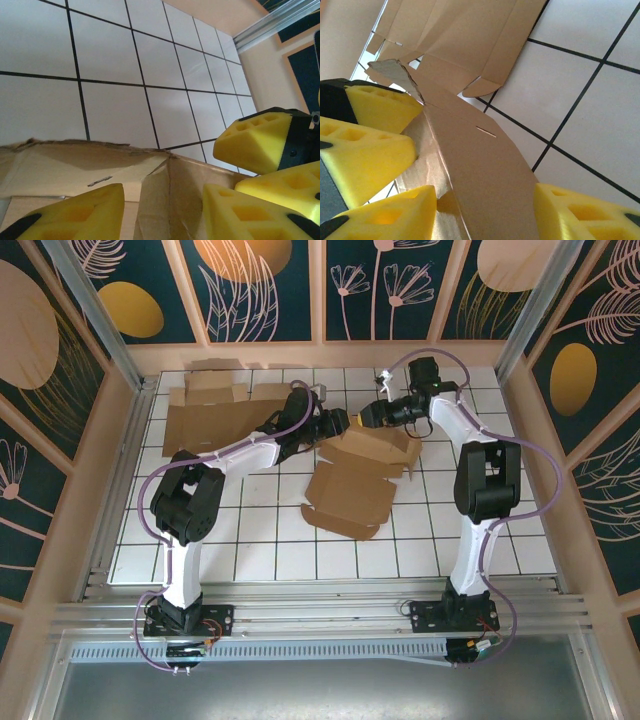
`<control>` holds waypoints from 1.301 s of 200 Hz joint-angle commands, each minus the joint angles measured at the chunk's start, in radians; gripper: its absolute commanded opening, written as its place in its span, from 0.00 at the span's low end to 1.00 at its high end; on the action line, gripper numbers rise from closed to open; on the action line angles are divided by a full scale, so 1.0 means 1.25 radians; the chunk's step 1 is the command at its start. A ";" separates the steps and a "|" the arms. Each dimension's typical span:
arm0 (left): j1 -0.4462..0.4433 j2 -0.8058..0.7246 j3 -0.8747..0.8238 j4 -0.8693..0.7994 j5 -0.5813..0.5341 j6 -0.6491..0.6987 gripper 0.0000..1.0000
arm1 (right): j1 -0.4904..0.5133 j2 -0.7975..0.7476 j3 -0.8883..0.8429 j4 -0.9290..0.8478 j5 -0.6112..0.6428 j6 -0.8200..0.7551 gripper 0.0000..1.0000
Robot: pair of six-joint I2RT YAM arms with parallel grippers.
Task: Fold the paper box
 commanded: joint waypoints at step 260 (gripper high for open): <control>-0.035 0.115 0.005 -0.199 -0.229 0.294 0.54 | -0.006 -0.013 -0.052 0.028 0.067 0.035 0.52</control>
